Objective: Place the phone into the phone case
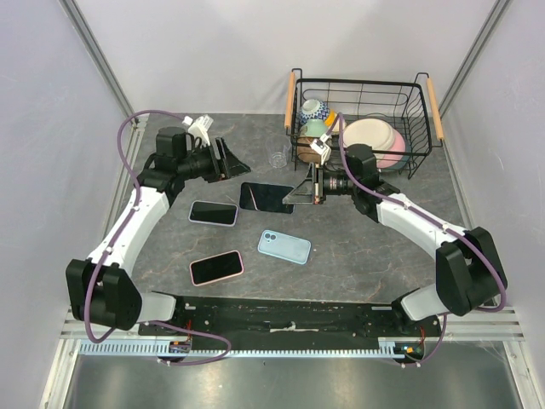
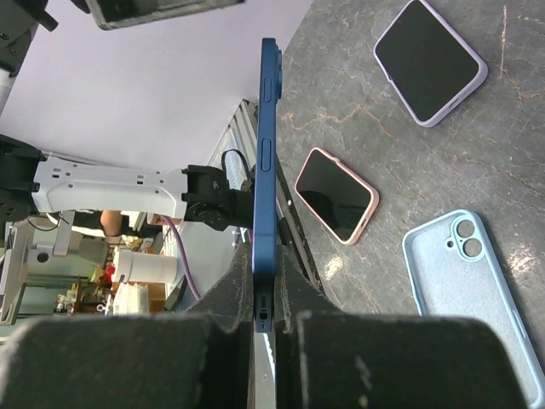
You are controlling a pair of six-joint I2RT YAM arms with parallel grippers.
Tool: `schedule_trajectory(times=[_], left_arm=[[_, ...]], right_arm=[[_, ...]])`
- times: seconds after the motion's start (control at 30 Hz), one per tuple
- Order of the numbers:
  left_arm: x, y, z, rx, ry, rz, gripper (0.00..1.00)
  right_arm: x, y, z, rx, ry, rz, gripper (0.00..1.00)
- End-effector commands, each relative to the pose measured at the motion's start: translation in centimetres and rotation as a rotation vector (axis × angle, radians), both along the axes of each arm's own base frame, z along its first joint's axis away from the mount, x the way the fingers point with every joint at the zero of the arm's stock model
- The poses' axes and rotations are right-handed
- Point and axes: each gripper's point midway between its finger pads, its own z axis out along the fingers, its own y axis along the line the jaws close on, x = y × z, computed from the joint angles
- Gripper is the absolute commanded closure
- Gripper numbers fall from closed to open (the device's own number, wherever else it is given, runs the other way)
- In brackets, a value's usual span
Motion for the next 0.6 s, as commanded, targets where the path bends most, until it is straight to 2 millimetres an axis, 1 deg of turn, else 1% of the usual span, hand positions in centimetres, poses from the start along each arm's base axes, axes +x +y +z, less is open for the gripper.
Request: schedule_trajectory(times=[0.0, 0.07, 0.1, 0.17, 0.2, 0.23, 0.37, 0.4, 0.43, 0.5, 0.57], left_arm=[[0.3, 2.1, -1.3, 0.176, 0.011, 0.072, 0.32], [0.2, 2.1, -1.8, 0.209, 0.026, 0.071, 0.32], [-0.1, 2.3, -2.6, 0.239, 0.053, 0.068, 0.32], [-0.1, 2.4, -3.3, 0.298, 0.067, 0.088, 0.32], [-0.4, 2.5, -3.9, 0.325, 0.084, 0.088, 0.32], [-0.3, 2.5, -4.6, 0.360, 0.099, 0.101, 0.32], [-0.5, 2.2, -6.2, 0.411, 0.148, 0.104, 0.32], [-0.5, 1.9, -6.5, 0.420, 0.154, 0.101, 0.33], [-0.7, 1.3, -7.1, 0.440, 0.161, 0.089, 0.33], [-0.9, 0.2, -7.6, 0.475, 0.161, 0.073, 0.32], [-1.0, -0.7, -8.8, 0.501, 0.187, 0.053, 0.33]], right_arm=[[0.1, 0.4, 1.6, 0.034, -0.069, 0.033, 1.00], [0.1, 0.4, 0.7, 0.024, -0.047, 0.031, 1.00], [0.0, 0.4, 0.4, 0.019, -0.039, 0.033, 1.00], [0.0, 0.4, -0.3, 0.012, -0.020, 0.037, 1.00], [-0.1, 0.4, -0.5, 0.010, -0.012, 0.041, 1.00], [-0.2, 0.4, -0.8, 0.010, -0.001, 0.050, 1.00], [-0.6, 0.3, -2.1, -0.006, 0.032, 0.048, 1.00], [-0.7, 0.2, -2.3, -0.009, 0.039, 0.048, 1.00], [-0.9, 0.1, -2.8, -0.015, 0.047, 0.047, 1.00], [-1.1, -0.1, -3.3, -0.025, 0.054, 0.048, 1.00], [-1.5, -0.3, -4.2, -0.040, 0.076, 0.049, 1.00]])
